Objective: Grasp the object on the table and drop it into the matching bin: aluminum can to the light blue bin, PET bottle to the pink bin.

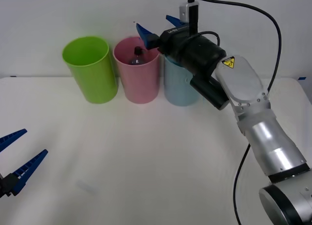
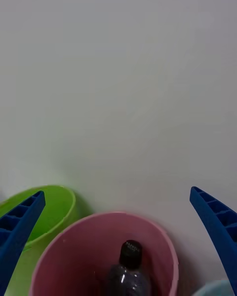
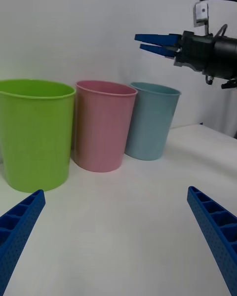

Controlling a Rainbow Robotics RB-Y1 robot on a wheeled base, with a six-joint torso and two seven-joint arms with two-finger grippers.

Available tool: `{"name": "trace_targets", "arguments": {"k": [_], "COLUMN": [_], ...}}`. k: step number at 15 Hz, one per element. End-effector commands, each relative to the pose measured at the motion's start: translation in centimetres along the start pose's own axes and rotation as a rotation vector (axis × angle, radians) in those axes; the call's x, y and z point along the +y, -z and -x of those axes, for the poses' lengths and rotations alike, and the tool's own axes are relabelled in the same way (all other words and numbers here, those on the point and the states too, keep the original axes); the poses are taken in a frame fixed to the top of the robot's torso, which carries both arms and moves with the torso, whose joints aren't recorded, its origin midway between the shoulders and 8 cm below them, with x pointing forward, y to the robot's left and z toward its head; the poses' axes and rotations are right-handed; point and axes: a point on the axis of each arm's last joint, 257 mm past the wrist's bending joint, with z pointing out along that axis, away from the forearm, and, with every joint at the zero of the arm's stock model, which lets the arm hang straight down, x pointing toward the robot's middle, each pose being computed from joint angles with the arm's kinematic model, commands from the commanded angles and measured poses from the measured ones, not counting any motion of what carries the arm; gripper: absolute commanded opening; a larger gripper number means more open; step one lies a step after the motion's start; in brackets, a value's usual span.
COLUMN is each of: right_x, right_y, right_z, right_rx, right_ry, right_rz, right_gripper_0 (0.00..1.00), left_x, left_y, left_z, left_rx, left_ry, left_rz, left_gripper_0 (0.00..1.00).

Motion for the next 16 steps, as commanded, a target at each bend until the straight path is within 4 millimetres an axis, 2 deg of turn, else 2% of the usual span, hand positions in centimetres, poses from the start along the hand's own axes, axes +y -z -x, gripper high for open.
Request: {"name": "trace_targets", "arguments": {"k": [1,7,9,10,16], "right_x": [-0.9,-2.5,-3.1,-3.6,-5.6], "right_y": [4.3,14.7,17.5,19.5,27.8], "right_z": [-0.5,-0.9,-1.1,-1.4,-3.6], "right_rx": [0.004,0.029,0.043,0.057,0.143], "right_ry": [0.018,0.046,0.053,0.057,0.17], "right_rz": [0.006,-0.008,-0.025,-0.043,-0.091], "right_gripper_0": [1.0,1.0,1.0,1.0,1.0], "left_x": [0.0,0.0,0.0,0.0,0.0], "left_y": [0.0,0.0,0.0,0.0,0.0], "left_z": [0.0,0.0,0.0,0.0,0.0], "left_rx": [0.0,0.0,0.0,0.0,0.0], "left_ry": [0.0,0.0,0.0,0.0,0.0], "left_rz": [0.0,0.0,0.0,0.0,0.0], "left_gripper_0": [1.0,1.0,1.0,1.0,1.0]}}
